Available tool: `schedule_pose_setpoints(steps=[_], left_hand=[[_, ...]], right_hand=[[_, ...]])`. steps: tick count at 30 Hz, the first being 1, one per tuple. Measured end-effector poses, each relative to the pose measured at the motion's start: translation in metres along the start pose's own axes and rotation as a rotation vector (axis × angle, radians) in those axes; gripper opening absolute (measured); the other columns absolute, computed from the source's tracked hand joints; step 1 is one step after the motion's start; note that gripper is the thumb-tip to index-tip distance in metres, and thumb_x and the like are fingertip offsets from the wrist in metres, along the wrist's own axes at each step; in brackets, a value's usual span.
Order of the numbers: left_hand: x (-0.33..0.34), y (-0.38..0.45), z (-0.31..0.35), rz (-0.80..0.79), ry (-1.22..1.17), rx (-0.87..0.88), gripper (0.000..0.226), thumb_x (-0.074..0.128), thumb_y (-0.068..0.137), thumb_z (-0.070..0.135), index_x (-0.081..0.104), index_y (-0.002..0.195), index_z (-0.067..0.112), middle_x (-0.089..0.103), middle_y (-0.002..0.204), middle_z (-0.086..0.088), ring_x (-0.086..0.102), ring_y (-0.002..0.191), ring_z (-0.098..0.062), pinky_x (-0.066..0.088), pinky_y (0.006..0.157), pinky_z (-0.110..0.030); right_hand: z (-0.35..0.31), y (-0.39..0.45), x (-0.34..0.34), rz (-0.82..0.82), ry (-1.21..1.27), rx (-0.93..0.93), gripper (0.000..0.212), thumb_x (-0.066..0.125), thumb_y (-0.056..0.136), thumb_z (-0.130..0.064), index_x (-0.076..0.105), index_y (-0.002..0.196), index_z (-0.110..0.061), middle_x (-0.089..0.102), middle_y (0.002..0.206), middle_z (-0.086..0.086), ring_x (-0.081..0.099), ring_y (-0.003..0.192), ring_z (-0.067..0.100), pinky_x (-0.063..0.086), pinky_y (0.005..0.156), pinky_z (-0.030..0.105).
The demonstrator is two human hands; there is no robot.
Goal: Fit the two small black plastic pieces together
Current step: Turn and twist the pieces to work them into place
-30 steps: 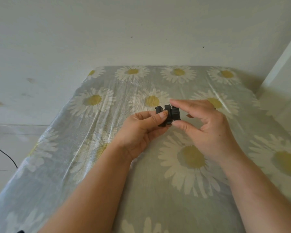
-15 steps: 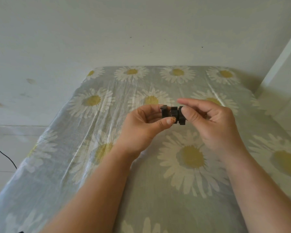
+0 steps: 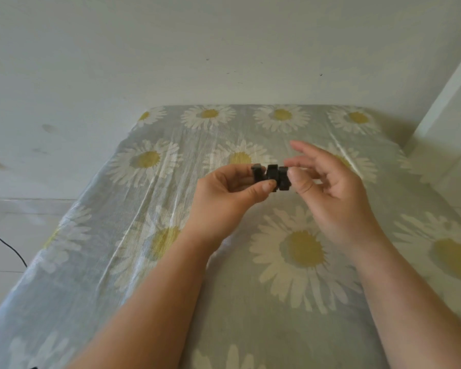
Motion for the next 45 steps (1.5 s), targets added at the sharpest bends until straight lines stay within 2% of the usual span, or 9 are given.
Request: schedule_pose_setpoints(steps=[7, 12, 19, 23, 28, 36, 39, 43, 45], left_hand=[[-0.0055, 0.0042, -0.0046, -0.057, -0.176, -0.157, 0.037, 0.072, 0.062, 0.021, 0.070, 0.095, 0.004, 0.075, 0.085, -0.007, 0.070, 0.081, -0.016, 0.054, 0.072, -0.022], [-0.0034, 0.0034, -0.0038, -0.068, -0.162, -0.133, 0.040, 0.072, 0.062, 0.019, 0.069, 0.098, 0.002, 0.075, 0.088, -0.008, 0.071, 0.084, -0.017, 0.054, 0.072, -0.022], [-0.0003, 0.0004, -0.0013, -0.039, -0.080, -0.059, 0.039, 0.074, 0.060, 0.019, 0.069, 0.095, 0.005, 0.075, 0.085, -0.005, 0.072, 0.083, -0.018, 0.055, 0.071, -0.024], [0.0009, -0.0008, 0.0003, -0.029, -0.003, 0.000, 0.028, 0.076, 0.060, 0.016, 0.070, 0.088, 0.015, 0.076, 0.079, 0.002, 0.072, 0.080, -0.014, 0.055, 0.072, -0.023], [0.0013, -0.0026, 0.0022, -0.019, 0.086, 0.092, 0.028, 0.079, 0.062, 0.014, 0.069, 0.088, 0.020, 0.076, 0.081, 0.005, 0.072, 0.084, -0.014, 0.054, 0.076, -0.023], [0.0030, -0.0056, 0.0042, -0.010, 0.179, 0.193, 0.032, 0.079, 0.058, 0.030, 0.070, 0.088, 0.026, 0.075, 0.086, 0.008, 0.072, 0.084, -0.012, 0.055, 0.077, -0.025], [0.0034, -0.0037, 0.0024, 0.012, 0.126, 0.149, 0.032, 0.079, 0.058, 0.026, 0.070, 0.088, 0.023, 0.076, 0.085, 0.006, 0.072, 0.085, -0.014, 0.055, 0.076, -0.024], [-0.0033, 0.0029, -0.0020, 0.015, -0.079, -0.044, 0.033, 0.075, 0.059, 0.021, 0.071, 0.090, 0.011, 0.076, 0.083, -0.003, 0.072, 0.082, -0.017, 0.055, 0.074, -0.025], [-0.0050, 0.0042, -0.0038, -0.046, -0.194, -0.158, 0.029, 0.071, 0.062, 0.017, 0.071, 0.088, 0.006, 0.075, 0.081, -0.005, 0.071, 0.079, -0.015, 0.054, 0.070, -0.021]], right_hand=[[0.0004, -0.0023, 0.0072, -0.029, -0.131, -0.065, 0.035, 0.067, 0.084, -0.029, 0.060, 0.118, -0.033, 0.064, 0.112, -0.016, 0.059, 0.103, 0.002, 0.046, 0.076, 0.011], [-0.0003, -0.0014, 0.0053, -0.003, -0.090, -0.028, 0.023, 0.068, 0.084, -0.024, 0.066, 0.106, -0.033, 0.069, 0.099, -0.013, 0.064, 0.087, 0.003, 0.046, 0.067, 0.009], [-0.0013, -0.0017, 0.0040, 0.021, -0.014, 0.014, 0.014, 0.065, 0.082, -0.036, 0.067, 0.097, -0.036, 0.069, 0.081, -0.006, 0.063, 0.071, 0.004, 0.048, 0.061, 0.015], [-0.0026, -0.0024, 0.0045, 0.018, 0.033, 0.041, 0.017, 0.061, 0.082, -0.044, 0.067, 0.089, -0.030, 0.073, 0.083, -0.008, 0.071, 0.074, 0.012, 0.058, 0.069, 0.031], [-0.0049, -0.0021, 0.0038, 0.017, 0.047, 0.037, 0.020, 0.056, 0.084, -0.045, 0.065, 0.078, -0.028, 0.070, 0.067, -0.017, 0.068, 0.061, 0.001, 0.050, 0.058, 0.014], [-0.0021, -0.0007, -0.0006, -0.028, 0.041, 0.113, 0.041, 0.051, 0.085, -0.050, 0.066, 0.073, -0.013, 0.063, 0.052, -0.009, 0.056, 0.050, 0.000, 0.044, 0.053, 0.012], [-0.0020, -0.0007, 0.0006, -0.001, 0.043, 0.091, 0.038, 0.049, 0.088, -0.050, 0.066, 0.078, -0.017, 0.068, 0.062, -0.012, 0.062, 0.057, 0.000, 0.045, 0.056, 0.011], [-0.0016, -0.0012, 0.0022, 0.047, -0.036, 0.002, 0.019, 0.055, 0.087, -0.048, 0.063, 0.101, -0.038, 0.067, 0.094, -0.019, 0.063, 0.088, 0.003, 0.049, 0.067, 0.015], [-0.0009, -0.0011, 0.0027, 0.033, -0.069, -0.039, 0.026, 0.061, 0.085, -0.042, 0.061, 0.111, -0.038, 0.065, 0.104, -0.018, 0.061, 0.096, 0.004, 0.048, 0.068, 0.014]])
Point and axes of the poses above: each hand's wrist, its own y-axis towards the middle knuckle, its own x-axis out of the palm, z = x × y, the point moved 1 cm from there along y, towards the middle knuckle
